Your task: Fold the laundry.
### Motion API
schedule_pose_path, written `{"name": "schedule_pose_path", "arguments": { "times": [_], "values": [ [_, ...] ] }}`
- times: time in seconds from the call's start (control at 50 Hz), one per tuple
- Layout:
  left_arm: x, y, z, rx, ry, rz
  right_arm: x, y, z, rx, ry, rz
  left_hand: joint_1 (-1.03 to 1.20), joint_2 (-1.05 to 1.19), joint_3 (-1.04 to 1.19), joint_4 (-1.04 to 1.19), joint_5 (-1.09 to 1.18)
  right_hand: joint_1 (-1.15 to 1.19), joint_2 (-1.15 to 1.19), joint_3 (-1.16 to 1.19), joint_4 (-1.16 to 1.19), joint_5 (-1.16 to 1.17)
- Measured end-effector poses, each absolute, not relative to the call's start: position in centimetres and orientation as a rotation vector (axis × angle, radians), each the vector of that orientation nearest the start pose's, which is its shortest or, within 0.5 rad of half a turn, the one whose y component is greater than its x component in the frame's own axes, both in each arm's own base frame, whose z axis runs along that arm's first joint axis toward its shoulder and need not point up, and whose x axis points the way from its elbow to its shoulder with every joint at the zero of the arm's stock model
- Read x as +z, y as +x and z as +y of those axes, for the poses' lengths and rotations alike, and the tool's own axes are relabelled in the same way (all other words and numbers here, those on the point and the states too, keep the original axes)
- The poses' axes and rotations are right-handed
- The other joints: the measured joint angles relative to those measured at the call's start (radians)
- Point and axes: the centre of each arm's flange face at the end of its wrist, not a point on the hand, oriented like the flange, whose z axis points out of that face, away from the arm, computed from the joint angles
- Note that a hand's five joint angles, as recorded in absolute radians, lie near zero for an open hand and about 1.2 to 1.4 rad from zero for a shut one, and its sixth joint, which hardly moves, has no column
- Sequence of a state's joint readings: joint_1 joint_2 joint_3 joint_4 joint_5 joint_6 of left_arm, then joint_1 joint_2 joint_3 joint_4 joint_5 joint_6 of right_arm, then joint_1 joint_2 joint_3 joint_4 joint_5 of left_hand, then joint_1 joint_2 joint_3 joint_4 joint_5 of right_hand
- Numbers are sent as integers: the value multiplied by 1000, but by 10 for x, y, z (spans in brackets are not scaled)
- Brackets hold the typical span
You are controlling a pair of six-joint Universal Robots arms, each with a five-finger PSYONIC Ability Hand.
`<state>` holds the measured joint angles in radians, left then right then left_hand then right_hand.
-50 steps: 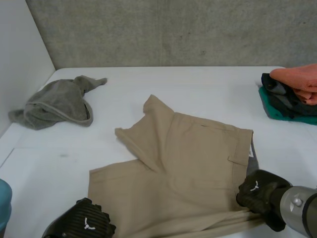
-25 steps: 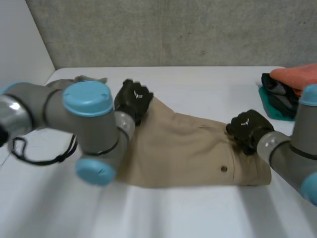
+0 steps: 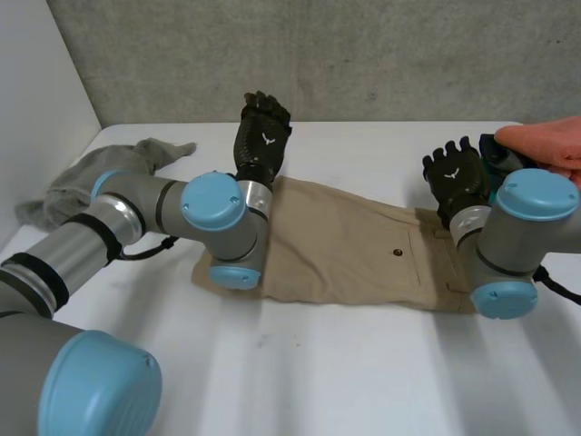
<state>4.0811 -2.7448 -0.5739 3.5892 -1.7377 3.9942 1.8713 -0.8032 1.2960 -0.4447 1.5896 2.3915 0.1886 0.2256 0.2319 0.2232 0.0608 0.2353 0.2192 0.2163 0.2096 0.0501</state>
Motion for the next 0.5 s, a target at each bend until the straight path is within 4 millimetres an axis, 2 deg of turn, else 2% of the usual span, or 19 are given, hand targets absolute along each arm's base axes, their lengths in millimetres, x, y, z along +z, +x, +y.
{"name": "schedule_pose_path", "arguments": {
  "times": [0.1, 0.18, 0.22, 0.34, 0.42, 0.44, 0.48, 0.5],
  "values": [
    [170, -418, -354, -2328, 1028, 1469, 154, 242, -371, -2276, -1170, 2276, 0, -20, -23, -22, -12, 0, 0, 0, 0, 0],
    [187, -411, -335, -2352, 1033, 1543, 172, 225, -344, -2078, -1057, 2389, 0, -20, -23, -23, -12, 0, 0, 0, 0, 0],
    [191, -406, -326, -2351, 1039, 1578, 174, 218, -331, -1956, -1014, 2442, 0, -20, -23, -22, -12, 0, 0, 0, 0, 0],
    [191, -385, -297, -2314, 1064, 1732, 162, 198, -297, -1569, -902, 2541, 0, -20, -23, -23, -12, 0, 0, 0, 0, 0],
    [186, -374, -283, -2289, 1069, 1817, 152, 193, -290, -1471, -874, 2539, 0, -20, -23, -23, -12, 7, 3, 14, 17, 11],
    [185, -372, -281, -2285, 1070, 1831, 150, 192, -290, -1466, -872, 2536, 0, -20, -23, -22, -12, 38, 41, 56, 54, 46],
    [183, -368, -276, -2274, 1070, 1863, 146, 191, -291, -1472, -869, 2529, 0, -20, -23, -23, -12, 243, 243, 247, 253, 245],
    [181, -366, -274, -2268, 1071, 1877, 144, 191, -292, -1484, -869, 2525, 0, -20, -23, -23, -12, 386, 409, 388, 393, 385]
  ]
}}
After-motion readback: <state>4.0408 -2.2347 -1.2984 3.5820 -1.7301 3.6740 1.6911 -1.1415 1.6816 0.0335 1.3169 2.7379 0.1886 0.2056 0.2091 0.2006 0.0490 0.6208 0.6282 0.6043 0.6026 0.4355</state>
